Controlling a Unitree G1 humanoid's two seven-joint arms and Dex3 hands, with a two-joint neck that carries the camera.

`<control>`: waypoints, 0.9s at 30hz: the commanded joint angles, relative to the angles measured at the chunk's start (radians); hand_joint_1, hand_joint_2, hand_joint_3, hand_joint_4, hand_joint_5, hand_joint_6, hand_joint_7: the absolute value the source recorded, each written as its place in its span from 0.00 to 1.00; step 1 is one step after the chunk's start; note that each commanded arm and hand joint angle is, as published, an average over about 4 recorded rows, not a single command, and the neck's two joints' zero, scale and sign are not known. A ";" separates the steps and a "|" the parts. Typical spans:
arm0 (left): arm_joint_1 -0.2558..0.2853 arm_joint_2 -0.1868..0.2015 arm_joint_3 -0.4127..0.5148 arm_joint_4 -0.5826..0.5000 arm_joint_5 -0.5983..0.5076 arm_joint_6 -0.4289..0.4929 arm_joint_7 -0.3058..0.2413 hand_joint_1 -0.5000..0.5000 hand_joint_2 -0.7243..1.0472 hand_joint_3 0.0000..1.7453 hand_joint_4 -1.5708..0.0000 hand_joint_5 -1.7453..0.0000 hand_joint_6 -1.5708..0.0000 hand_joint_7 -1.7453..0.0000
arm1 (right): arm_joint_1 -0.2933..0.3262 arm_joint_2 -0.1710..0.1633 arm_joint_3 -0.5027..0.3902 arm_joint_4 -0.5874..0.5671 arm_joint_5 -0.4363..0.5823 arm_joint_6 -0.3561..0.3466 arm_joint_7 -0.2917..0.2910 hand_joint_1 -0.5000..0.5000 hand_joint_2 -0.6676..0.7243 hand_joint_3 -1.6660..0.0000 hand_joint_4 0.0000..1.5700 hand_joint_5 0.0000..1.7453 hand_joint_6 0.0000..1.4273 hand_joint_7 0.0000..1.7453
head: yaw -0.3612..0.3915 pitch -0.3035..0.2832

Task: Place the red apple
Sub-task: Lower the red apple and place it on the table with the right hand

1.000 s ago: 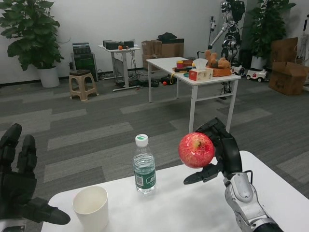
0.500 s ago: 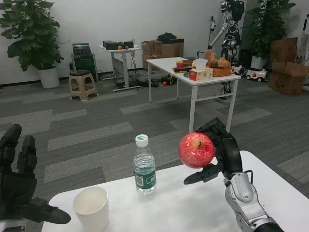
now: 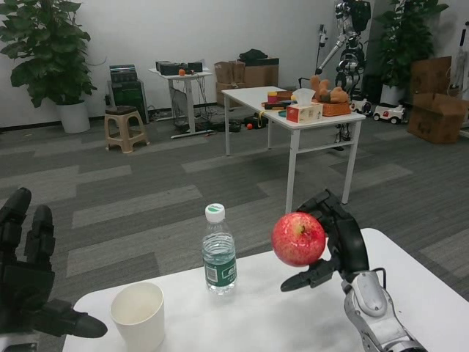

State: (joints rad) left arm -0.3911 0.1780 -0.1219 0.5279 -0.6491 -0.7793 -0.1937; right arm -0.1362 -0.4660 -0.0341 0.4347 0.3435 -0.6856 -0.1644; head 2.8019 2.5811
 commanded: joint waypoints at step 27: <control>0.000 0.013 -0.030 0.014 -0.023 -0.008 -0.003 0.08 0.18 0.03 1.00 1.00 1.00 0.76 | 0.192 0.089 0.014 0.219 0.040 -0.118 -0.027 0.79 0.59 0.86 0.25 0.83 0.68 0.94 | -0.130 -0.200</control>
State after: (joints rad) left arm -0.3878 0.1787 -0.1511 0.5381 -0.6684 -0.7825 -0.1937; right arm 0.0229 -0.4052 -0.0261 0.6093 0.3823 -0.7935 -0.1917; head 2.6725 2.3827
